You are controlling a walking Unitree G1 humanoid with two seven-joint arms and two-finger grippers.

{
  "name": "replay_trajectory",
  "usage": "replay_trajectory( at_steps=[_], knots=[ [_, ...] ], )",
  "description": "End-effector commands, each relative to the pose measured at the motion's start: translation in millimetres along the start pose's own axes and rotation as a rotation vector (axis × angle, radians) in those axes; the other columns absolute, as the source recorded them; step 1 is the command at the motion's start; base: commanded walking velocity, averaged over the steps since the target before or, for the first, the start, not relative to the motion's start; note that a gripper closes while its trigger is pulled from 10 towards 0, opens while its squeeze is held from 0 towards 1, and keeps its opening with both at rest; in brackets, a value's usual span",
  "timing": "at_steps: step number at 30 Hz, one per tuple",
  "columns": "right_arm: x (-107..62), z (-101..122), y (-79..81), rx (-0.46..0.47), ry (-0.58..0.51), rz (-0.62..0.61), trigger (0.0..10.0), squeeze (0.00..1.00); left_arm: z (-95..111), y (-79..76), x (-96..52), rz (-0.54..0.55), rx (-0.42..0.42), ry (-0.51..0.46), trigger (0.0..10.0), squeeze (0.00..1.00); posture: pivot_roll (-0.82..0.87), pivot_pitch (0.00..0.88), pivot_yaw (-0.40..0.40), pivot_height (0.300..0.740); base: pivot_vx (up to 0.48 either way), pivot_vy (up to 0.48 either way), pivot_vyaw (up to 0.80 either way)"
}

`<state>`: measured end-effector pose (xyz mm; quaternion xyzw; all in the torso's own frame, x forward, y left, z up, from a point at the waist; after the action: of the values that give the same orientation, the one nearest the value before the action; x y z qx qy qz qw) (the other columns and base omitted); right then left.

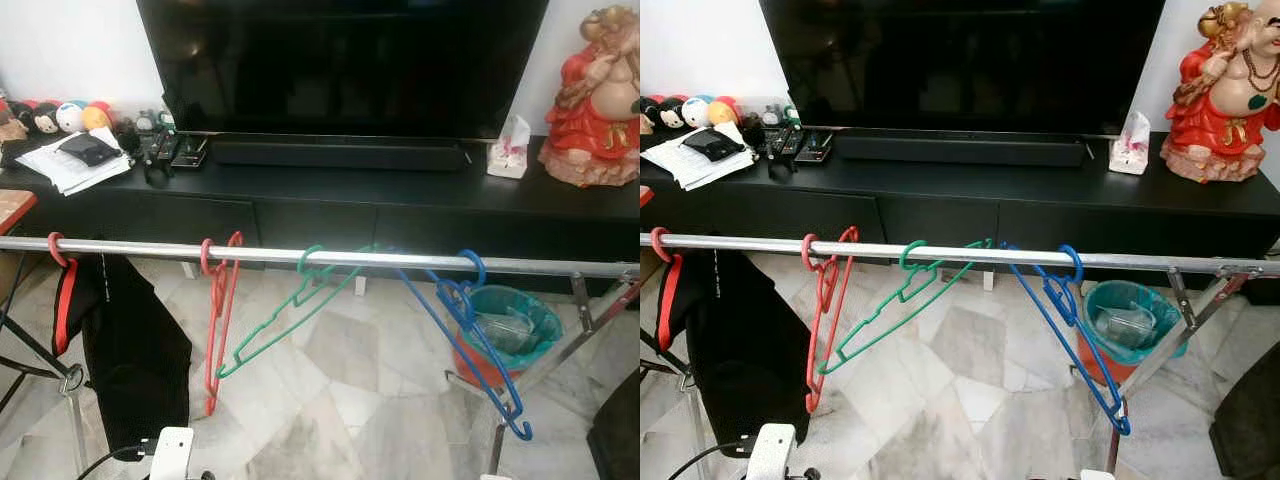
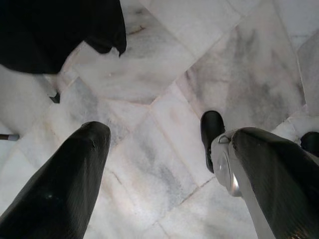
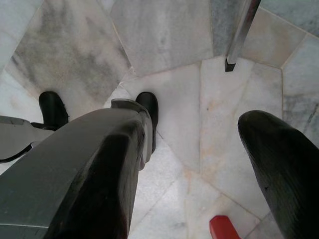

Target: Hang hanger

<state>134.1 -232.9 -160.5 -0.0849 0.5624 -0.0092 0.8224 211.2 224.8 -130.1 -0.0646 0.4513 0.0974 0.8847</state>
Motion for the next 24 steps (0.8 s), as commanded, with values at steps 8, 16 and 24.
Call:
replay_trajectory(
  at_steps=[8, 16, 24],
  knots=[
    [-0.2, -1, -0.1, 0.022, -0.005, -0.006, 10.0, 0.00, -13, 4.4, -2.1, 0.006, 0.001, 0.036, 10.0, 0.00, 0.04, 0.000, 0.019, 0.740, 0.000, 0.000, 0.00],
    [-0.2, -2, -0.3, 0.018, -0.001, -0.008, 10.0, 0.00, -21, 11.5, -4.3, 0.016, 0.002, 0.057, 10.0, 0.00, 0.04, 0.000, 0.022, 0.740, 0.000, 0.000, 0.00],
    [-0.2, -2, 0.1, 0.017, -0.002, -0.010, 10.0, 0.00, -25, 17.9, -5.9, 0.026, 0.005, 0.067, 10.0, 0.00, 0.04, 0.000, 0.026, 0.740, 0.000, 0.000, 0.00]
  ],
)
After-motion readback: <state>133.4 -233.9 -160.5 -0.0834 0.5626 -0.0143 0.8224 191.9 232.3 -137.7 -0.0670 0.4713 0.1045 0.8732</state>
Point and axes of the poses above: a point about 5 cm out from each wrist's last joint towards the gripper, its own x axis pointing out of the wrist towards the gripper, its own z axis along the axis of the wrist's last joint, y = z × x, the point moved 6 cm from there along x, pointing out of the wrist towards the gripper, and after that the axes turned 15 degrees about -x, right-handed, at the moved point
